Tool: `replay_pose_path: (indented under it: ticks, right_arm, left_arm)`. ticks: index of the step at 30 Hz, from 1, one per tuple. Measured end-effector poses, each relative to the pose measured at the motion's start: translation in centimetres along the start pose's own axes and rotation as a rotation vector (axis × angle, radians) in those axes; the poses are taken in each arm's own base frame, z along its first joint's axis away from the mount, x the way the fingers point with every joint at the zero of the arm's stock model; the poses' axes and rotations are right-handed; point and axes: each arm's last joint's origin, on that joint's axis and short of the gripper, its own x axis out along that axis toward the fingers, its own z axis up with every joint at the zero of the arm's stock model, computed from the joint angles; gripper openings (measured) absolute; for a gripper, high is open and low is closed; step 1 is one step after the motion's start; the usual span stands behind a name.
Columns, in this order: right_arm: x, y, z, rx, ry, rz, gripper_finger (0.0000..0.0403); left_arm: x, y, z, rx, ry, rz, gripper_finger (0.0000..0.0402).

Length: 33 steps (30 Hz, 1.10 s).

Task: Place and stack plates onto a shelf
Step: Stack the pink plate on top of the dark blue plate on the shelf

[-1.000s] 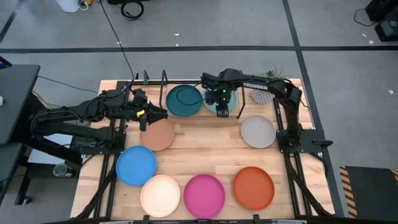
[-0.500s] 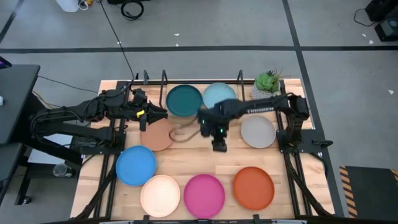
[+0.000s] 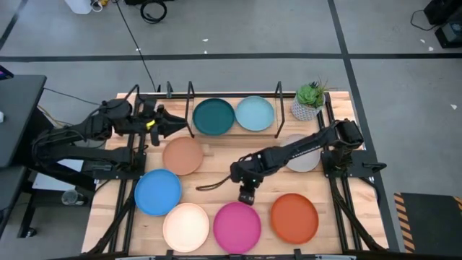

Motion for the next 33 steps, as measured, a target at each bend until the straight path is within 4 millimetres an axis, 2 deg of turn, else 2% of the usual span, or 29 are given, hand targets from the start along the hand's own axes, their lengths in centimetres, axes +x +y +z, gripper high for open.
replay_pose_path:
  ticks: [3, 14, 23, 33]
  right_arm:
    - [0.7, 0.5, -0.4, 0.033, -0.063, -0.010, 0.0146]
    - [3.2, 2.8, -3.7, -0.025, -0.225, -0.056, 0.0146]
    - [5.4, 1.8, -6.2, -0.085, -0.299, -0.084, 0.0146]
    - [6.1, 1.4, -7.5, -0.257, -0.271, -0.121, 0.0146]
  left_arm:
    - [-0.4, -0.2, 0.0, -0.013, 0.018, -0.047, 0.0141]
    - [-0.8, -0.3, 0.1, -0.013, 0.011, -0.058, 0.0141]
    - [-0.7, -0.3, 0.1, -0.013, 0.013, -0.057, 0.0141]
    - [-0.7, -0.3, 0.1, -0.012, 0.012, -0.056, 0.0141]
